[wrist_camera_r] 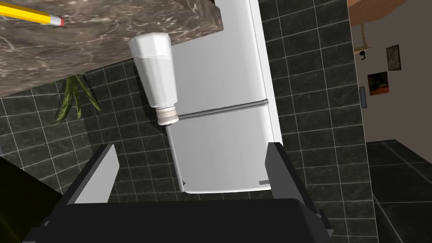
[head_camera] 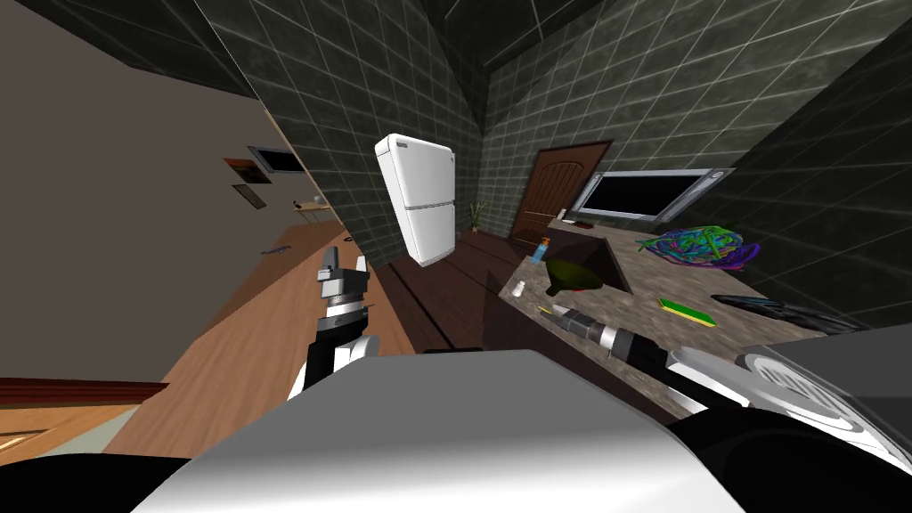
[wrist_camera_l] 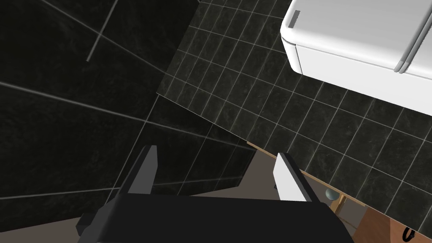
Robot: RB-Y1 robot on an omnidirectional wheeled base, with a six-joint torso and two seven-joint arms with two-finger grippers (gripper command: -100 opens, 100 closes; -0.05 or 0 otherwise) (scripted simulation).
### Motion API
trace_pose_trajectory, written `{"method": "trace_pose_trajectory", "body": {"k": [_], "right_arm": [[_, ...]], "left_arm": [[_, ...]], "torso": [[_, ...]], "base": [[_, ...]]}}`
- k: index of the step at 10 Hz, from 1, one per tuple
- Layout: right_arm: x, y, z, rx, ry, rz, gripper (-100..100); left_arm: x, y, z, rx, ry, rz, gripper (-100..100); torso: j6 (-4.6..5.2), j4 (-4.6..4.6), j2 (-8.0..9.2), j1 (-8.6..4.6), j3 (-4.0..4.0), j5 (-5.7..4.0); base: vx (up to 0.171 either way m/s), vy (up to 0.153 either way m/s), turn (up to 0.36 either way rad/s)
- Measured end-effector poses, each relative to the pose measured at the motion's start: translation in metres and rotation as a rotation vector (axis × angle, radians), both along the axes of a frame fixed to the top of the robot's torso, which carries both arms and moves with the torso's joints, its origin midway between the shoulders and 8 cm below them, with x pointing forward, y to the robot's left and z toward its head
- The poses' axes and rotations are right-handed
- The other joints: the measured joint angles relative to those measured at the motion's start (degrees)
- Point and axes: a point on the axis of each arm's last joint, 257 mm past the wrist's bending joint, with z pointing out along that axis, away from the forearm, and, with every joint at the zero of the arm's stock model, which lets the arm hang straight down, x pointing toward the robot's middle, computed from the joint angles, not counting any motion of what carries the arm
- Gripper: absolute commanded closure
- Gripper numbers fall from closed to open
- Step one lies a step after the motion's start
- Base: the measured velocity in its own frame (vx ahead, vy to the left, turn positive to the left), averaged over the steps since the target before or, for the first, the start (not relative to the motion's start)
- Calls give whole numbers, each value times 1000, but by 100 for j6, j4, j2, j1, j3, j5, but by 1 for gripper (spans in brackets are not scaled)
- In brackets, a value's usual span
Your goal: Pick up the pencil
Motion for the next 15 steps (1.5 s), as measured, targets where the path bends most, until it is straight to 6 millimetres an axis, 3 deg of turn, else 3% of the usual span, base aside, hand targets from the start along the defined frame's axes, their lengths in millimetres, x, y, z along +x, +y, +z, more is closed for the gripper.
{"method": "trace_pose_trajectory", "body": {"k": [2,6,8,15], "right_arm": [[-20,-21,-23,-70,87,9,-100],[-53,-55,-47,-177,223,23,-100],[-85,-78,-66,-239,314,34,-100],[-163,-135,-89,-414,574,86,-100]], "left_arm": [[0,0,0,0,0,0,0],[0,0,0,0,0,0,0],[0,0,0,0,0,0,0],[0,0,0,0,0,0,0]], "torso": [[-2,-1,-3,0,-2,0],[2,0,-1,-3,-1,-1],[-2,0,-1,-6,-1,-2],[0,0,0,-1,0,-1]], "base": [[37,15,168],[35,9,168],[32,0,178],[25,5,160]]}}
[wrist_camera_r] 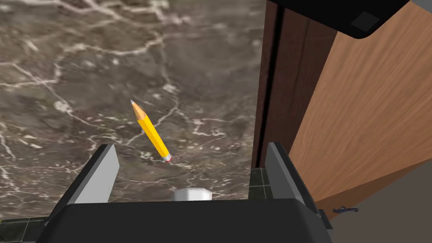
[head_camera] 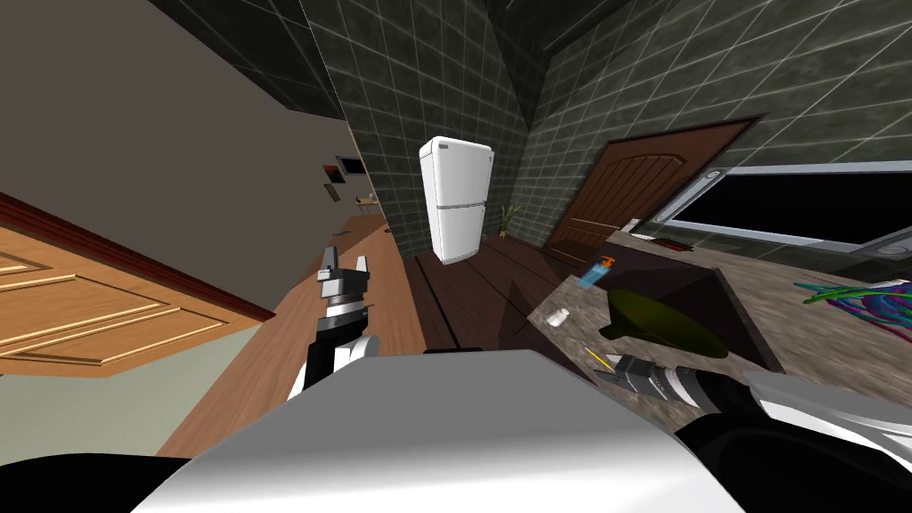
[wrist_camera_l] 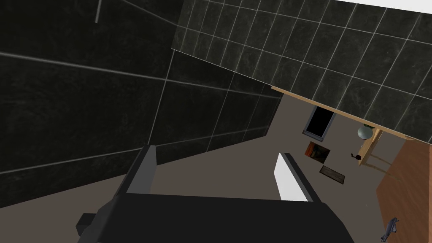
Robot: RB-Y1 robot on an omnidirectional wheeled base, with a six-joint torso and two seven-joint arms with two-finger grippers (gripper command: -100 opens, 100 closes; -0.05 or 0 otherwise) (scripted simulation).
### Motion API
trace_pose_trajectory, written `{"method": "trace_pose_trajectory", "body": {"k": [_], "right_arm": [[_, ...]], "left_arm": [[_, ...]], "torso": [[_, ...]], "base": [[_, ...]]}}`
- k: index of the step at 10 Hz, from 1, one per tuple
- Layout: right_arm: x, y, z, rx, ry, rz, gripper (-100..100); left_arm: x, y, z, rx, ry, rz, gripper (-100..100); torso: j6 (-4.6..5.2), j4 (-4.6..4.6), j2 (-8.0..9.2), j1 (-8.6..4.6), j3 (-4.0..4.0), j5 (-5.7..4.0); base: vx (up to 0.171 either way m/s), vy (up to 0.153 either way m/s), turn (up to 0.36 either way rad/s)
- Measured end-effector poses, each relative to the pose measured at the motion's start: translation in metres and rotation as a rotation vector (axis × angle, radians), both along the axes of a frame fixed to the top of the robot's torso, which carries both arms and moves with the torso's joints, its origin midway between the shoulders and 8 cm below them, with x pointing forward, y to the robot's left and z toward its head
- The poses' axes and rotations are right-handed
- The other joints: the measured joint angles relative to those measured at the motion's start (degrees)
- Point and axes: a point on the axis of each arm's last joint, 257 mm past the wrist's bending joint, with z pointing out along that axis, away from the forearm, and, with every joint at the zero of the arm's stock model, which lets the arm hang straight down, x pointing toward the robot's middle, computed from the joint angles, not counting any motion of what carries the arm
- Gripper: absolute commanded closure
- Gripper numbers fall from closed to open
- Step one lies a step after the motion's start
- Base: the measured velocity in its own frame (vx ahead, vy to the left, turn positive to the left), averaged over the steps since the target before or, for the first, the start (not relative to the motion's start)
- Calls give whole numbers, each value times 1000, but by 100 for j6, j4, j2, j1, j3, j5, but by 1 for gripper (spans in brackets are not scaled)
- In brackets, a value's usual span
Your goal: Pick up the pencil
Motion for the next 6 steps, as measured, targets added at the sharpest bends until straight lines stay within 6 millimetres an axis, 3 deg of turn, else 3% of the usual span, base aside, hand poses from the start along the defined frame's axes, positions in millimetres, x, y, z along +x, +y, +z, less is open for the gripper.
{"method": "trace_pose_trajectory", "body": {"k": [6], "right_arm": [[-61,-43,-1,-98,168,34,-100]], "left_arm": [[0,0,0,0,0,0,0]], "torso": [[3,3,12,3,7,1]], "base": [[11,8,114]]}}
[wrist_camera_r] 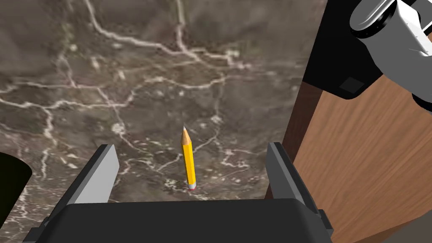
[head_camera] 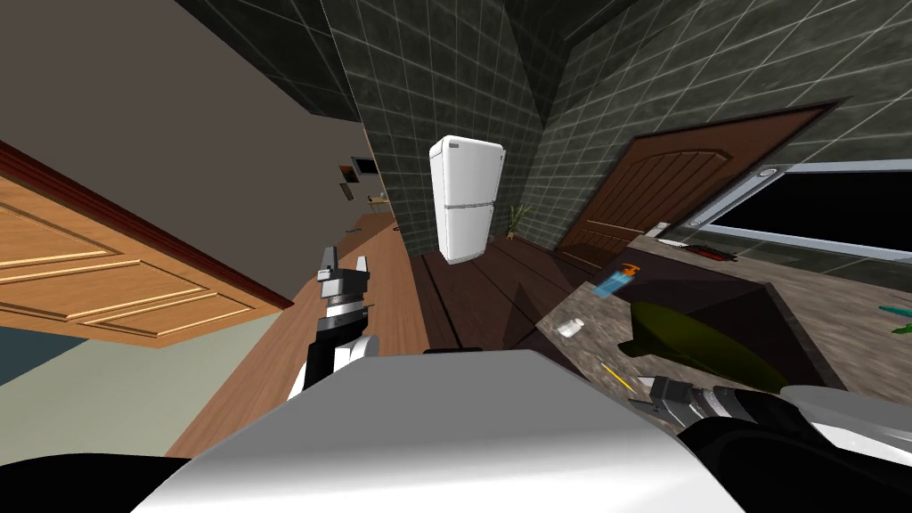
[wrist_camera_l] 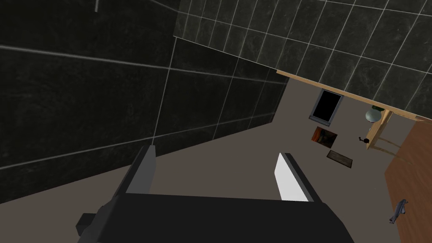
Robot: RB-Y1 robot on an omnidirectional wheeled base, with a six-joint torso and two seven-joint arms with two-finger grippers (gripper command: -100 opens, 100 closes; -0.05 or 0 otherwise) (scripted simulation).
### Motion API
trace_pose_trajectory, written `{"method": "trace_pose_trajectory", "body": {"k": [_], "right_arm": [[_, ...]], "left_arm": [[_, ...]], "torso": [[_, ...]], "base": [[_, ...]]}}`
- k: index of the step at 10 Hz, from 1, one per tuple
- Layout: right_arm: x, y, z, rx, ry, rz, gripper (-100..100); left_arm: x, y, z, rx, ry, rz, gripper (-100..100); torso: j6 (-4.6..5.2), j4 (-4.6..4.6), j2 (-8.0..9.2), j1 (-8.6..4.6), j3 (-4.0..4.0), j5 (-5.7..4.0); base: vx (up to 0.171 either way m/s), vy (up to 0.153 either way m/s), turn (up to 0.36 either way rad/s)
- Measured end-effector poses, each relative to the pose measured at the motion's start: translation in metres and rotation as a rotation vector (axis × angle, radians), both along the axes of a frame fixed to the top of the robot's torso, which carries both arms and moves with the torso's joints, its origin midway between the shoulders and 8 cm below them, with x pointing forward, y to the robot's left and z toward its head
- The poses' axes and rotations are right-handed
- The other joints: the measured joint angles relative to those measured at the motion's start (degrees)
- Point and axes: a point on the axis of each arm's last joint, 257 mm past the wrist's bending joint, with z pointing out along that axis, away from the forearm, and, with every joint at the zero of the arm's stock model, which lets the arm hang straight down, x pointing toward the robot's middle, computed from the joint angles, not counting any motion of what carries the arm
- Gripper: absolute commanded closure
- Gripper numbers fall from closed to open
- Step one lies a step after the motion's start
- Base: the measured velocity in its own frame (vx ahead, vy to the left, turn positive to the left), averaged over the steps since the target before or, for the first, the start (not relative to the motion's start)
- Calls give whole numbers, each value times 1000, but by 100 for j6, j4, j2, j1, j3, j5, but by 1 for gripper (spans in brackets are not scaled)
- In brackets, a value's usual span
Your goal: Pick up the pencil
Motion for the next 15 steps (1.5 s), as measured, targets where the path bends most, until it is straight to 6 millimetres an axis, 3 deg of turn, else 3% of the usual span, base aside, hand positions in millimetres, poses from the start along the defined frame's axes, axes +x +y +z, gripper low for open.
{"method": "trace_pose_trajectory", "body": {"k": [1,2,3,7,8,12,13,14,15], "right_arm": [[-5,-6,0,-14,23,9,-100],[-5,-6,0,-16,26,9,0],[-5,-6,0,-16,25,9,-100],[-30,2,-18,-14,26,-20,-100],[-30,2,-18,-16,26,-20,100],[-30,2,-18,-15,25,-21,100],[-30,2,-18,-15,25,-20,0],[-30,2,-18,-15,25,-20,100],[-23,-2,-15,-18,23,-12,100]], "left_arm": [[0,0,0,0,0,0,0],[0,0,0,0,0,0,0],[0,0,0,0,0,0,0],[0,0,0,0,0,0,0],[0,0,0,0,0,0,0],[0,0,0,0,0,0,0],[0,0,0,0,0,0,0],[0,0,0,0,0,0,0],[0,0,0,0,0,0,0]], "torso": [[-1,0,-1,0,-1,-1],[3,1,2,-2,1,-1],[3,1,4,-3,2,-1],[2,-1,-8,-14,-4,-5],[3,-1,-3,-10,-2,-3],[3,1,5,-3,3,-1],[3,1,5,-3,3,-1],[3,1,5,-3,3,-1],[9,2,15,2,8,2]], "base": [[3,2,22],[0,0,0],[17,-5,95],[31,-20,62],[0,0,0],[0,0,0],[0,0,0],[-30,17,-140],[-47,30,-128]]}}
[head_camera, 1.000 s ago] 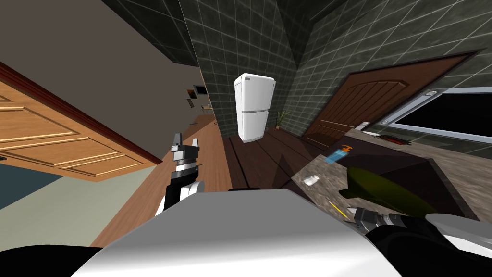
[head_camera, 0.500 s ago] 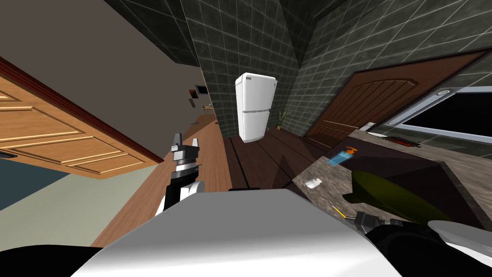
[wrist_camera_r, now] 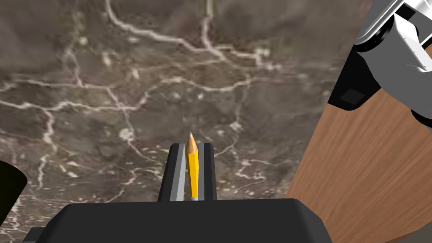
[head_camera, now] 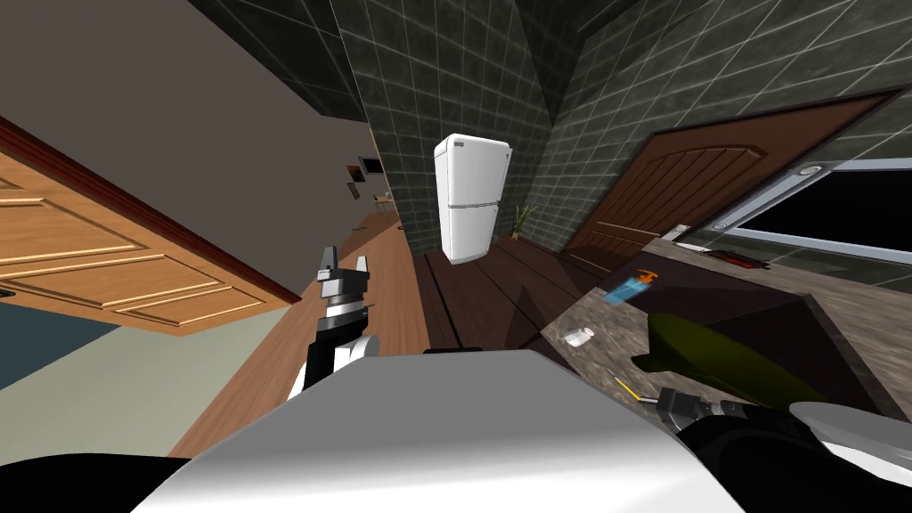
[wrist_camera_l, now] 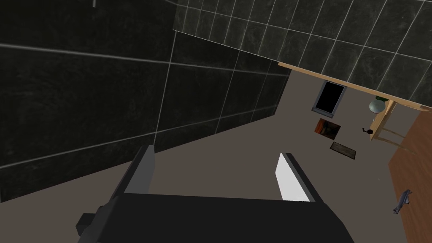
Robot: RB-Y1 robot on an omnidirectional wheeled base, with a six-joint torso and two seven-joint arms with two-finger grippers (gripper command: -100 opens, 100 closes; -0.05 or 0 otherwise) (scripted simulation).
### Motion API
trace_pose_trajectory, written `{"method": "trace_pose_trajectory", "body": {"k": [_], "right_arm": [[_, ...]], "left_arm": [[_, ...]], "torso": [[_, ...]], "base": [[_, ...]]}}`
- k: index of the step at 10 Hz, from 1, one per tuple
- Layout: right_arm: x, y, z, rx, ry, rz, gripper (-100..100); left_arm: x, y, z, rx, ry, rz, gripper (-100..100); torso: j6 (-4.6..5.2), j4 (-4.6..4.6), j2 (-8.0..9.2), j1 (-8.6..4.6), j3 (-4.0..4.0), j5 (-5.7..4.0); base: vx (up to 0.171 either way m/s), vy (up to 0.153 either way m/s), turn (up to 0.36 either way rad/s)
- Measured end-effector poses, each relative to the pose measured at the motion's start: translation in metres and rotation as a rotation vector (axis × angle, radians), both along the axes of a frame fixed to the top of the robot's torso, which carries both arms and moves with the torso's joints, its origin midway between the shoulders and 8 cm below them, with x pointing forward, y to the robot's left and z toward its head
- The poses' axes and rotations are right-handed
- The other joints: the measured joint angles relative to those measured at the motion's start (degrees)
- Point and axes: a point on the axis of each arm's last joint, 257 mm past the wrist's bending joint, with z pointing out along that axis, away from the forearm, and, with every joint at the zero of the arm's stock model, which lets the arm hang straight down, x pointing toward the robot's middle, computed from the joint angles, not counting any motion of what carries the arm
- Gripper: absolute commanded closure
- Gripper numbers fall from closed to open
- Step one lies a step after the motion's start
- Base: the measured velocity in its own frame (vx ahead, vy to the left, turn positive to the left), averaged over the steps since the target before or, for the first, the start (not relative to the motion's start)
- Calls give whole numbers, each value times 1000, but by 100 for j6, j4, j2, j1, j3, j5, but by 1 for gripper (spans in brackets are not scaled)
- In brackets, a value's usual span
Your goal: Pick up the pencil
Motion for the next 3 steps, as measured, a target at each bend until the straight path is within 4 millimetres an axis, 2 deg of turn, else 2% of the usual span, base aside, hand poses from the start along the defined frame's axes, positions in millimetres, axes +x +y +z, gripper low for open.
{"method": "trace_pose_trajectory", "body": {"k": [2,3], "right_arm": [[14,-2,11,1,2,17,100],[15,-2,11,2,2,17,0]], "left_arm": [[0,0,0,0,0,0,0],[0,0,0,0,0,0,0]], "torso": [[-4,3,7,11,5,2],[-2,1,1,5,2,-1]], "base": [[-32,21,-43],[0,0,0]]}}
